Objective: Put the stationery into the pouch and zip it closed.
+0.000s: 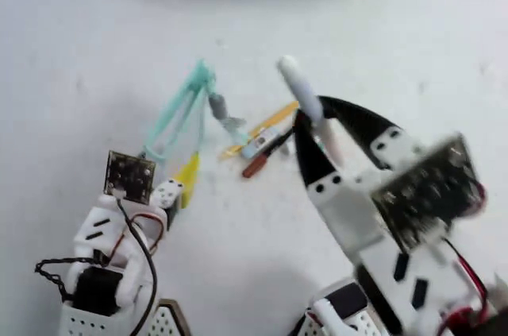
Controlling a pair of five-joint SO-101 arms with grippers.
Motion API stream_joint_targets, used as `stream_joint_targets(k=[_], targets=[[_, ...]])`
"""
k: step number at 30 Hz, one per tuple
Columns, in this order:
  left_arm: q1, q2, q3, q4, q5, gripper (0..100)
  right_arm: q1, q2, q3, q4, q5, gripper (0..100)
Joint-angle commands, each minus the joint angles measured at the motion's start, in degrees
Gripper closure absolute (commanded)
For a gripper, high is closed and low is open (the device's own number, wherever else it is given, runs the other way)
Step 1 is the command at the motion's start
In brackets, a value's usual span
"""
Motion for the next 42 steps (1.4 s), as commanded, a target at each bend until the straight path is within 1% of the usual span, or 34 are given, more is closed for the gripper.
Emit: stream_joint_targets(k=[1, 5, 8, 10, 13, 17, 24, 26, 34, 42], targets=[[0.75, -0.31, -1.23, 0.09, 0.62, 76, -3.82, 3.30, -1.41, -4.35, -0.53, 98.2], [0.84, -0.31, -1.23, 0.00, 0.62, 76, -9.80, 7.25, -1.49, -10.86, -1.58, 98.2], [0.84, -0.31, -1.23, 0.00, 0.62, 76, -12.97, 11.21, -1.49, -16.13, -8.70, 98.2], [0.84, -0.31, -1.23, 0.00, 0.62, 76, -13.32, 14.37, -1.49, -18.86, -13.27, 98.2], [0.84, -0.31, -1.23, 0.00, 0.62, 76, -13.49, 18.95, -1.49, -20.44, -16.70, 98.2], [0.84, -0.31, -1.23, -0.18, 0.62, 76, -14.99, 22.20, -1.85, -20.97, -17.05, 98.2], [0.84, -0.31, -1.23, -0.97, 0.62, 76, -18.59, 23.25, -1.23, -32.57, -17.05, 98.2], [0.84, -0.31, -1.23, -0.88, 0.62, 76, -18.86, 24.48, -0.97, -34.07, -17.05, 98.2], [0.75, -0.31, -1.23, -0.88, 0.62, 76, -18.68, 25.71, 6.51, -32.48, -16.97, 98.2], [0.57, -0.31, -1.23, -0.88, 0.62, 76, -18.86, 17.27, 13.45, -29.93, -16.62, 98.1]])
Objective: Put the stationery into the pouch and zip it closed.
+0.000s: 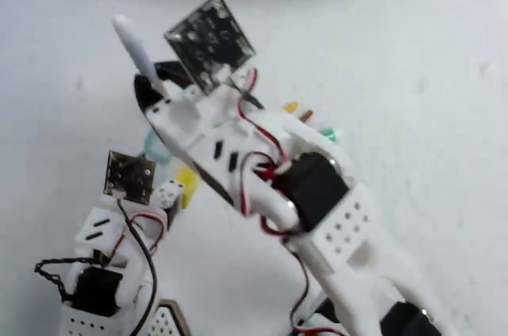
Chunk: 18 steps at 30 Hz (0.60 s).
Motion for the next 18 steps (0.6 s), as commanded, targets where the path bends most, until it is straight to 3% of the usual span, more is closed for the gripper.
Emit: stream_joint_targets(k=[1, 5, 8, 12, 18], targets=[[0.40, -0.31, -1.23, -0.88, 0.62, 76, -0.48, -5.32, 1.85, 0.22, 0.00, 98.1], [0.40, -0.31, -1.23, -0.88, 0.62, 76, 0.84, -8.31, 7.21, 0.48, 2.81, 96.6], [0.31, -0.31, -1.23, -0.88, 0.62, 76, 1.01, -9.36, 8.97, 4.00, 9.76, 84.1], [0.40, -0.31, -1.23, -0.88, 0.62, 76, 1.01, -10.68, 8.70, 6.02, 10.90, 68.1], [0.48, -0.31, -1.14, -0.88, 0.62, 76, 1.27, -13.49, 8.70, 6.11, 10.90, 72.4]])
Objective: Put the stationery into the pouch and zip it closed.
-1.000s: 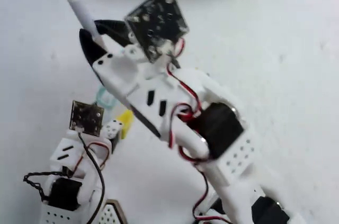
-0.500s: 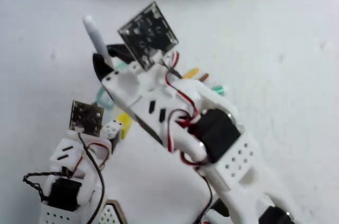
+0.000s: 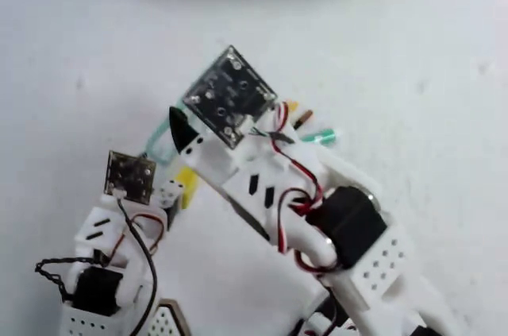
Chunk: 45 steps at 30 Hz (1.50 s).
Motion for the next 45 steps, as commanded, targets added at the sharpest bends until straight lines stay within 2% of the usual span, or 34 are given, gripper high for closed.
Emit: stream_joint_targets(k=[1, 10, 16, 23, 30, 39, 45], targets=[[0.48, -0.31, -1.14, -0.88, 0.62, 76, 0.57, -1.98, -0.35, 0.13, 0.79, 73.1], [0.48, -0.31, -0.79, -0.88, 0.62, 76, 2.86, -1.98, -2.20, 1.10, 0.88, 73.9], [0.31, -0.31, -0.79, -0.62, 0.62, 76, 14.73, -1.98, -8.79, 7.43, 0.88, 73.9], [0.57, -0.31, -0.79, -0.62, 0.62, 76, 26.24, -1.36, -8.88, 7.60, 0.70, 73.9], [0.57, -0.31, -0.79, -0.62, 0.62, 76, 27.56, 1.36, -6.51, 7.52, 0.79, 73.9], [0.66, -0.31, -0.79, -0.53, 0.62, 76, 27.56, 15.25, -6.24, 6.55, 0.00, 74.0], [0.66, -0.31, -0.79, -0.53, 0.62, 76, 28.97, 23.78, -6.24, 2.77, -11.43, 74.0]])
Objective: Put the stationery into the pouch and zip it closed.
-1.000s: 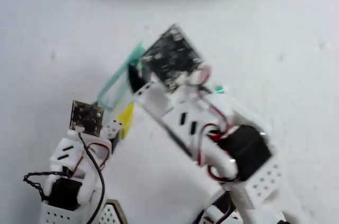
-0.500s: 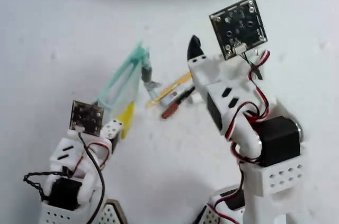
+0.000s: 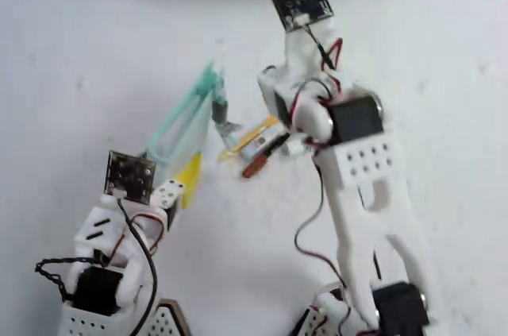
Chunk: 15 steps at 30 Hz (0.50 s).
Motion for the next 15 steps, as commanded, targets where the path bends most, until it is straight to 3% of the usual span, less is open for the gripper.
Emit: stream_joint_targets(k=[1, 8, 12, 15], targets=[[0.66, -0.40, -0.79, -0.53, 0.62, 76, 2.24, 3.30, -0.70, -3.74, -6.33, 74.0], [0.66, -0.40, -0.79, -0.53, 0.62, 76, 3.56, 13.14, -0.88, -10.24, -12.13, 73.9], [0.66, -0.40, -0.79, -0.53, 0.62, 76, 3.38, 20.53, -5.54, -9.01, -12.84, 74.0], [0.66, -0.40, -0.79, -0.53, 0.62, 76, 3.65, 25.54, -10.81, -5.93, -19.25, 73.8]])
